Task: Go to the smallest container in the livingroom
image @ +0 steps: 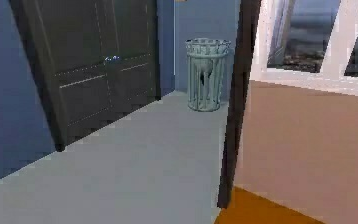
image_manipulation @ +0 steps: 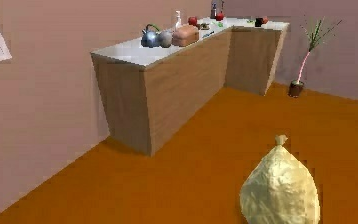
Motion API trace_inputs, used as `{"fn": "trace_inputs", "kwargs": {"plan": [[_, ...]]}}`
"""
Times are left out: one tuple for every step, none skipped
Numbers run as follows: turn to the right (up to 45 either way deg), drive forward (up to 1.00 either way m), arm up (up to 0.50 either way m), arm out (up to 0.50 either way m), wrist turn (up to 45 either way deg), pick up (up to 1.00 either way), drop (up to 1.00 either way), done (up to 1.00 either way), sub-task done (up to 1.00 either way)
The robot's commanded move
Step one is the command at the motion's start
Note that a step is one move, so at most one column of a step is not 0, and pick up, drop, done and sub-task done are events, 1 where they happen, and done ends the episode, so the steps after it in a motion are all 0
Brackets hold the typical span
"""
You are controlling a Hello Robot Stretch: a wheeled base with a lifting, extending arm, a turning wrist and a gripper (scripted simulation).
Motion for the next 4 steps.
{"fn": "trace_inputs", "kwargs": {"plan": [[-45.0,0.0,0.0,0.0,0.0,0.0,0.0,0.0,0.0],[-18.0,0.0,0.0,0.0,0.0,0.0,0.0,0.0,0.0],[0.0,0.65,0.0,0.0,0.0,0.0,0.0,0.0,0.0],[-45.0,0.0,0.0,0.0,0.0,0.0,0.0,0.0,0.0]]}}
